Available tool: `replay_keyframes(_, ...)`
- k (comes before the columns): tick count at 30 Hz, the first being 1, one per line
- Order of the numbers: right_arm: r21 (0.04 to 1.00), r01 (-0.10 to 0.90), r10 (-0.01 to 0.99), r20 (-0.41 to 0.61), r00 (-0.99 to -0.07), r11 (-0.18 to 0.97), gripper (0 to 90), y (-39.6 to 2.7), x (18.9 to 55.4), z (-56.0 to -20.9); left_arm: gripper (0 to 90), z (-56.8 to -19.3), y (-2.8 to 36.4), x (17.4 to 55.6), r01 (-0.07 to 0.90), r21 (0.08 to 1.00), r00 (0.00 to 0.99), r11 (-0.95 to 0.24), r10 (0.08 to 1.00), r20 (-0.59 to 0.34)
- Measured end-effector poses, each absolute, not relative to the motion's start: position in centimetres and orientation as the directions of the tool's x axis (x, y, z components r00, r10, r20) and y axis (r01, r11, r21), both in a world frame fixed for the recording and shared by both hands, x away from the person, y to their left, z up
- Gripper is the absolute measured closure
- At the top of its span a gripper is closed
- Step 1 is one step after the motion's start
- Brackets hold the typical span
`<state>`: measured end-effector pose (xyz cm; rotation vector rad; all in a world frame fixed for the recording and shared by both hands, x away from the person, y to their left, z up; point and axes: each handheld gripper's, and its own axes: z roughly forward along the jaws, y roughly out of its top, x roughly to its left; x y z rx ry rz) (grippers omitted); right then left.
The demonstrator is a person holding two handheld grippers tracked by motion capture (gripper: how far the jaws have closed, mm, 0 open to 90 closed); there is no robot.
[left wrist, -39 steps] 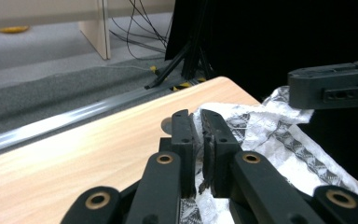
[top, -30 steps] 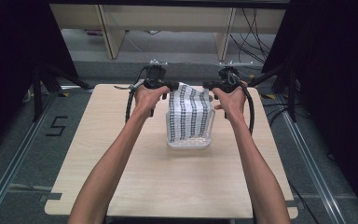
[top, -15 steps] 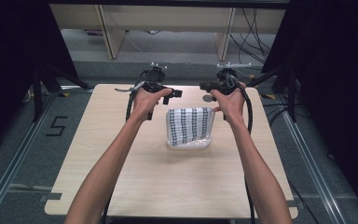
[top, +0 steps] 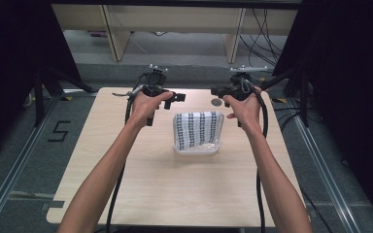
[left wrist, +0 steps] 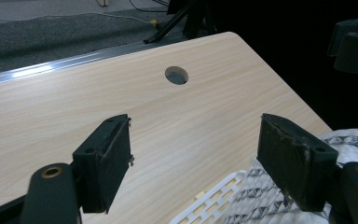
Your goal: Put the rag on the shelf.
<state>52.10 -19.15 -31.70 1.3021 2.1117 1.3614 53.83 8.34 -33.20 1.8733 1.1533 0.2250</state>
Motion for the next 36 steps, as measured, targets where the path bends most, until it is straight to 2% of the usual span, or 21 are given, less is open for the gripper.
replay_keyframes(15,0.847,0.508,0.813,0.18,-0.554,0.158,57.6,-20.2,50.7,-31.6,24.2,-33.2,9.9,51.7,0.614,0.77,0.579,-0.173,0.762,-0.29)
replay_keyframes(36,0.861,0.47,0.785,0.151,-0.601,0.194,49.8,-19.9,47.8,-31.4,22.2,-33.4,11.1,48.1,0.563,0.8,0.64,-0.207,0.721,-0.264)
